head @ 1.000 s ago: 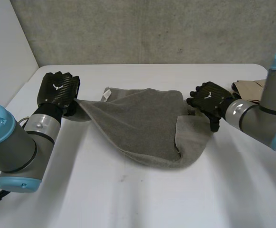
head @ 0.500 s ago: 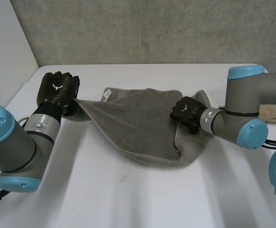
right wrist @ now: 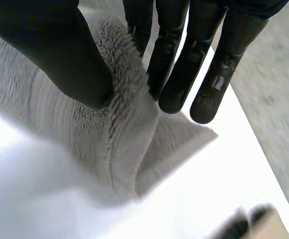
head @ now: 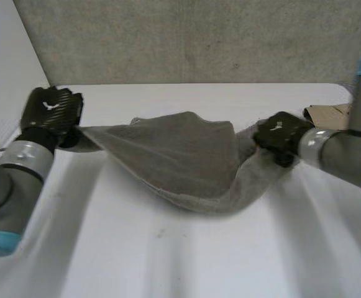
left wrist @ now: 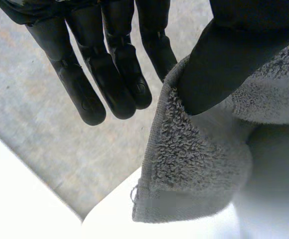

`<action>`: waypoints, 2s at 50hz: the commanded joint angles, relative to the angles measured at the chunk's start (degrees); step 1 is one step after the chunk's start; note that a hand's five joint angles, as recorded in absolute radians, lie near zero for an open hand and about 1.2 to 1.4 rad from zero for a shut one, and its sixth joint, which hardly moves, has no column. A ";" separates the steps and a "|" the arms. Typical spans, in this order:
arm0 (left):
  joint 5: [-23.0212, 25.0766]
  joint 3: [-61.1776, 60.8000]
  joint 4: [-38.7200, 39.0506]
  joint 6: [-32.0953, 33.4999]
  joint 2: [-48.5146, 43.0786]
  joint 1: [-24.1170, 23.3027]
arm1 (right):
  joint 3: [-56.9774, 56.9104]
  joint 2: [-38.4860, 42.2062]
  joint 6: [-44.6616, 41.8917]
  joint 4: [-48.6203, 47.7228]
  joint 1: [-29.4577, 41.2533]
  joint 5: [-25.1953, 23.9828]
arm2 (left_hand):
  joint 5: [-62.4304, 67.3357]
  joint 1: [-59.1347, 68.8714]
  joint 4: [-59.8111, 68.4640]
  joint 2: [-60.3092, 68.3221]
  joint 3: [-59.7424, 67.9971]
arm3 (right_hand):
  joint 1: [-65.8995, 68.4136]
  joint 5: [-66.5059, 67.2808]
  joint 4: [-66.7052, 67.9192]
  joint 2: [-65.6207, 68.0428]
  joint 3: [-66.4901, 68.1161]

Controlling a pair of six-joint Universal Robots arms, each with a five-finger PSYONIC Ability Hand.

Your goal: Fold the laundry.

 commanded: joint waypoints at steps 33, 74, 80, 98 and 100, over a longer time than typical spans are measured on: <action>5.51 2.90 -16.22 16.72 -4.62 4.00 | 16.41 -11.13 -2.10 -3.80 -11.51 5.89 | 14.00 14.03 11.06 11.24 11.41 | 23.71 13.45 11.93 12.89 12.40; -3.02 39.23 12.18 0.55 -18.17 0.13 | -21.50 2.07 11.87 -35.27 1.24 16.80 | 14.00 14.03 11.06 11.24 11.41 | 23.71 13.45 11.93 12.89 12.40; -1.88 28.42 11.83 0.63 -19.32 0.40 | -11.48 2.07 11.96 -35.36 1.06 13.21 | 14.00 14.03 11.06 11.24 11.41 | 23.71 13.45 11.93 12.89 12.40; -0.30 1.61 0.70 6.68 -13.63 1.97 | 12.79 0.23 6.43 -19.82 -1.48 2.74 | 14.00 14.03 11.06 11.24 11.41 | 23.71 13.45 11.93 12.89 12.40; -0.30 -0.33 -2.75 9.06 -11.07 2.77 | 14.80 -3.97 3.63 -12.99 -3.23 2.92 | 14.00 14.03 11.06 11.24 11.41 | 23.71 13.45 11.93 12.89 12.40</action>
